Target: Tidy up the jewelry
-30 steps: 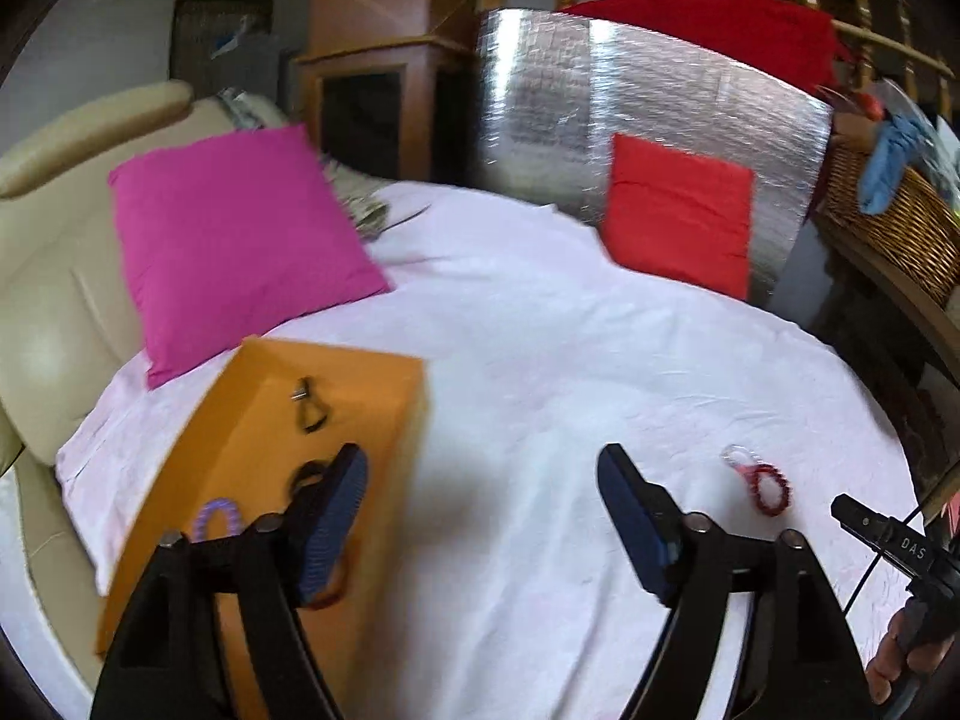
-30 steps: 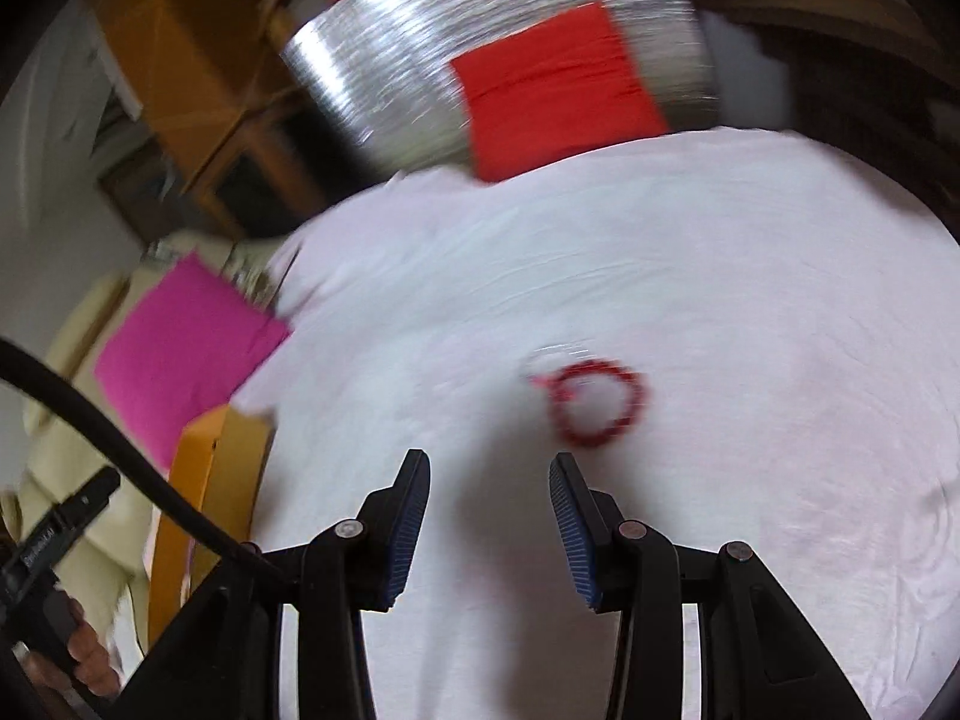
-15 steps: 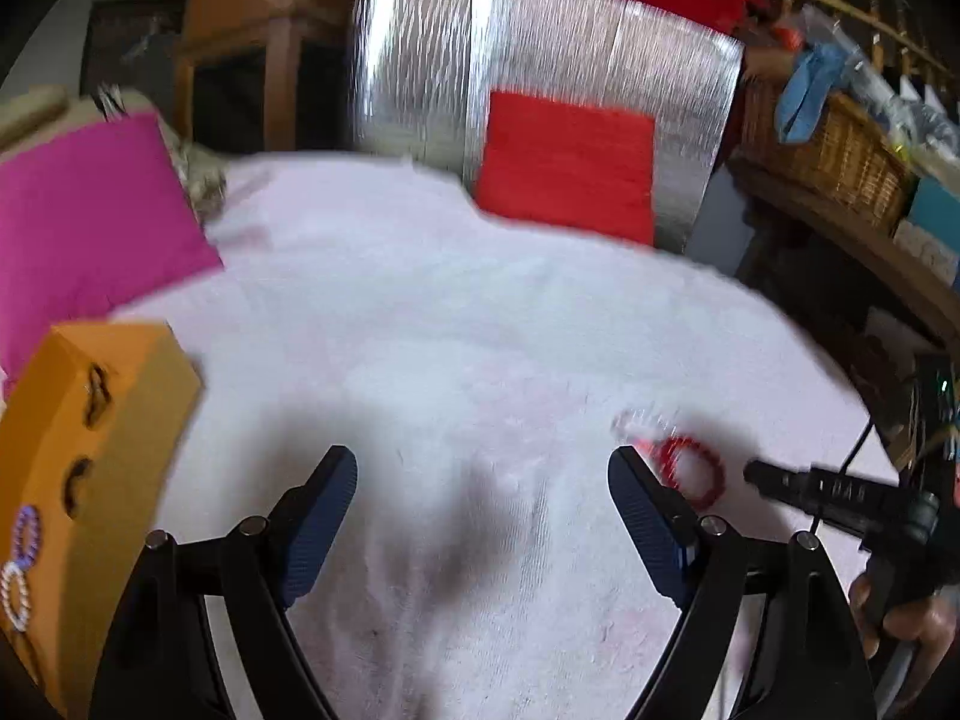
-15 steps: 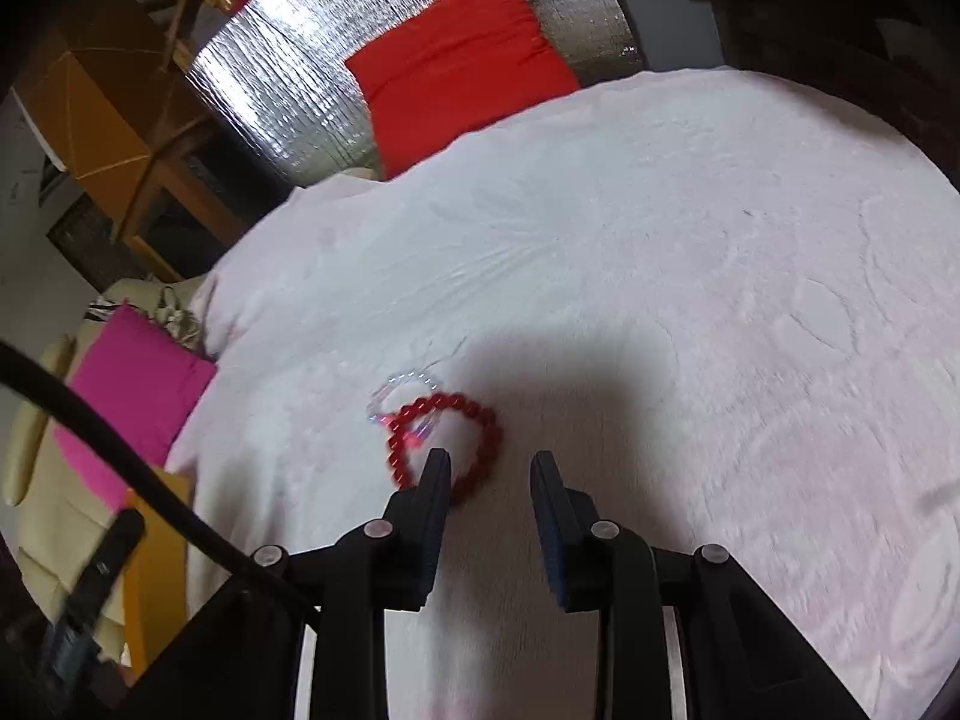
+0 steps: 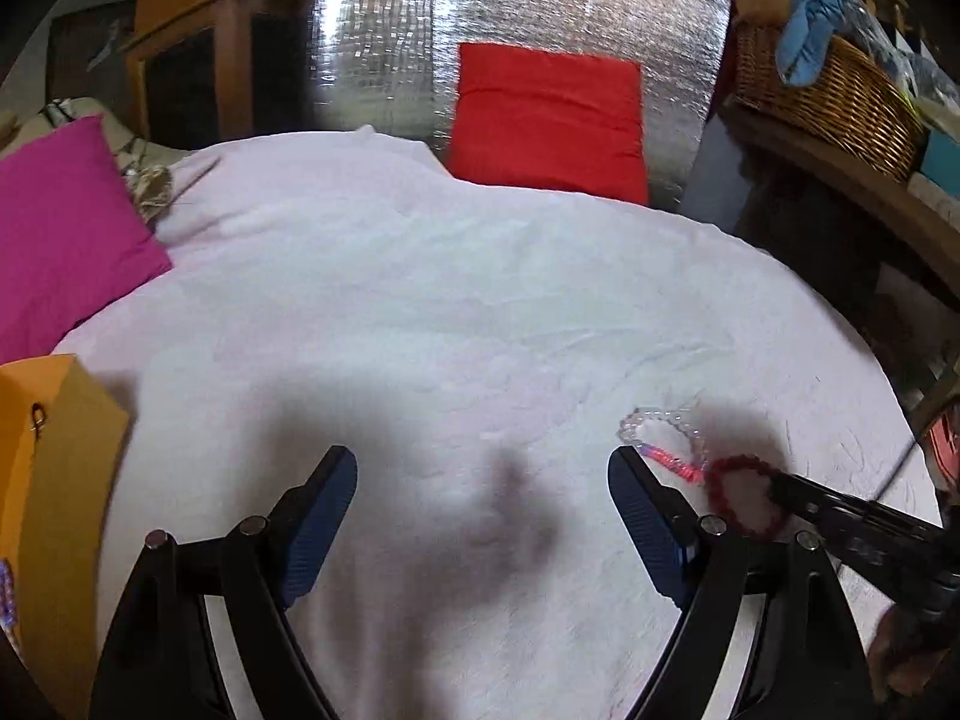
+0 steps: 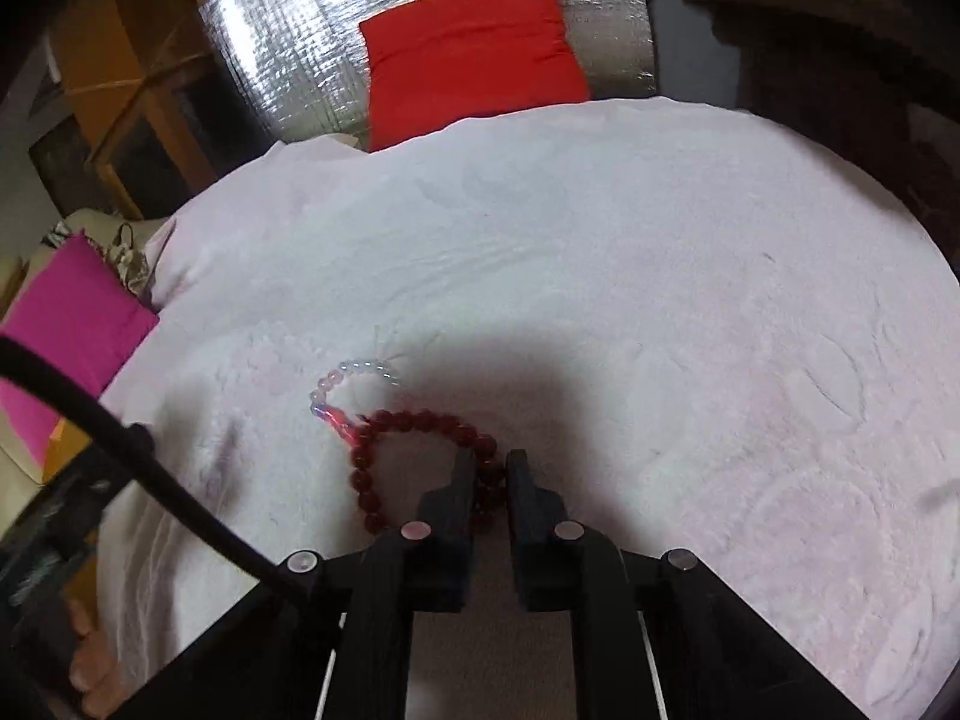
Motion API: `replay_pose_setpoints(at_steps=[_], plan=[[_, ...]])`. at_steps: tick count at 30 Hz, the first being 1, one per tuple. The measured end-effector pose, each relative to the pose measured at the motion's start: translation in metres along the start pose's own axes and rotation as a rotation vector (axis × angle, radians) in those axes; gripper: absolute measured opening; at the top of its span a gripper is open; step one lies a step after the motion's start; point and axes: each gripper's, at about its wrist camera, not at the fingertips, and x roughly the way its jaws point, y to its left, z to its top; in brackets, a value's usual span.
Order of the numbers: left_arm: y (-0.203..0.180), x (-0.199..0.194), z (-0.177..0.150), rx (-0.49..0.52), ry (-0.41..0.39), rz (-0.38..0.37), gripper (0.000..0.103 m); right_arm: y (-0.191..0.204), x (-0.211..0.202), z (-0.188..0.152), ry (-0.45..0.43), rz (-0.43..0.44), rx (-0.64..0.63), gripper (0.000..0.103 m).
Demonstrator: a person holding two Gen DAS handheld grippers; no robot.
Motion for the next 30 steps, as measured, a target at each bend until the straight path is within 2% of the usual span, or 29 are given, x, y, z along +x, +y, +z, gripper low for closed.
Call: replay_pose_setpoints(at_steps=[6, 12, 16, 18, 22, 23, 24, 25, 27, 28, 30], plan=[[-0.031, 0.022, 0.005, 0.009, 0.029, -0.060, 0.086, -0.034, -0.018, -0.011, 0.042, -0.003, 0.094, 0.011], [-0.073, 0.044, 0.004, 0.124, 0.065, -0.080, 0.086, -0.059, -0.024, -0.021, 0.092, 0.042, 0.154, 0.011], [-0.086, 0.060, 0.005, 0.153, 0.101, -0.092, 0.086, -0.067, -0.026, -0.026, 0.107, 0.072, 0.183, 0.011], [-0.092, 0.068, 0.004, 0.169, 0.138, -0.086, 0.086, -0.065, -0.025, -0.027, 0.107, 0.069, 0.173, 0.011], [-0.097, 0.077, 0.005, 0.176, 0.161, -0.087, 0.086, -0.063, -0.023, -0.025, 0.108, 0.069, 0.165, 0.011], [-0.096, 0.077, 0.006, 0.172, 0.160, -0.093, 0.082, -0.061, -0.022, -0.023, 0.109, 0.069, 0.162, 0.011], [-0.094, 0.076, 0.007, 0.165, 0.154, -0.106, 0.066, -0.060, -0.021, -0.022, 0.109, 0.069, 0.158, 0.011], [-0.091, 0.075, 0.009, 0.162, 0.150, -0.112, 0.057, -0.060, -0.021, -0.022, 0.109, 0.068, 0.157, 0.011], [-0.087, 0.075, 0.009, 0.151, 0.144, -0.112, 0.020, -0.059, -0.021, -0.022, 0.108, 0.064, 0.156, 0.011], [-0.082, 0.073, 0.010, 0.138, 0.147, -0.124, 0.015, -0.057, -0.021, -0.022, 0.106, 0.061, 0.153, 0.011], [-0.073, 0.072, 0.009, 0.101, 0.151, -0.157, 0.015, -0.052, -0.019, -0.019, 0.099, 0.061, 0.136, 0.011]])
